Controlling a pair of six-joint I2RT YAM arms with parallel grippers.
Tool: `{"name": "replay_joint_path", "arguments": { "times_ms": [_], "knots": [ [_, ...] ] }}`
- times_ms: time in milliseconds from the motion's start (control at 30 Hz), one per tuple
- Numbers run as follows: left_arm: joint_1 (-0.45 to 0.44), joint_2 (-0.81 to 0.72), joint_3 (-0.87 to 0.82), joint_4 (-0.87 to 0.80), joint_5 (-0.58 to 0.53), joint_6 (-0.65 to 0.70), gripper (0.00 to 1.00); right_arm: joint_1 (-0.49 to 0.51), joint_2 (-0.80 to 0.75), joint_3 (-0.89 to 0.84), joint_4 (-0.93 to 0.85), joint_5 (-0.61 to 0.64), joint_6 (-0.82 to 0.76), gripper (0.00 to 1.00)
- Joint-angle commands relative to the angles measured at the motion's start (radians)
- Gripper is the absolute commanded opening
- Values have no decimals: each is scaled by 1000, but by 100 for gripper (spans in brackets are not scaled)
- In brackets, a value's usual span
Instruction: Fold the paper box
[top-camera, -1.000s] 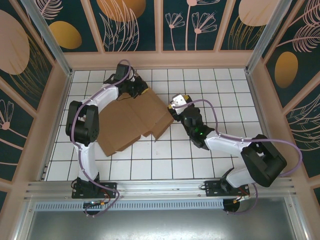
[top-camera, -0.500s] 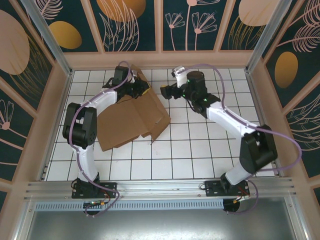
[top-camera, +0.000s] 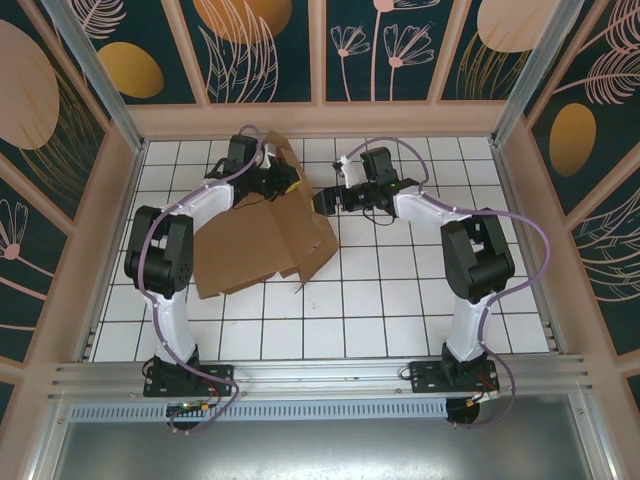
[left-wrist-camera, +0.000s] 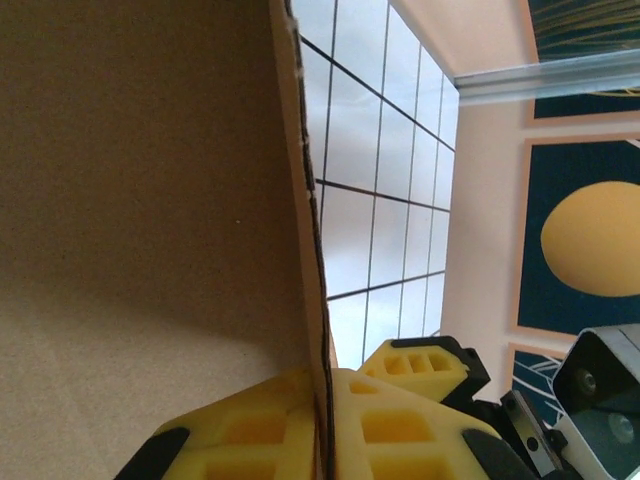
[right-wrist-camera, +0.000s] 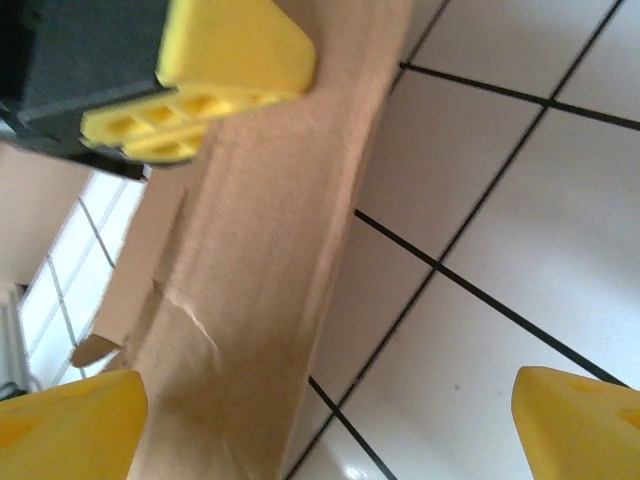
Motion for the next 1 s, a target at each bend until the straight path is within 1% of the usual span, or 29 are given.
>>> {"name": "replay_joint_path", "arguments": {
  "times_ms": [0,133,233,367,567,667,800,867,967],
  "knots": [
    [11,-96,-57,159,77,4,10,-47,-90,-84,157,-45,97,94],
    [27,-149,-170,458,168,-124,8,-129,-200,-202,287,34,168,94],
    [29,-142,-197,605,193,-209,3,-163,-278,-256,307,115,188,93],
    [29,-100,-230,856,206,-371,1,-165,-351,-271,262,219,174,93],
    [35,32,-287,1250,254,-636,0,-168,-363,-269,174,311,129,92],
    [43,88,-314,1345,280,-690,0,-167,-366,-282,163,331,121,92],
    [60,112,-367,1353,298,-665,0,-167,-370,-290,157,340,111,92],
    [68,112,-389,1328,316,-638,0,-168,-370,-293,157,348,105,91],
    [88,96,-420,1206,326,-558,0,-167,-369,-294,156,361,104,92]
  ]
}}
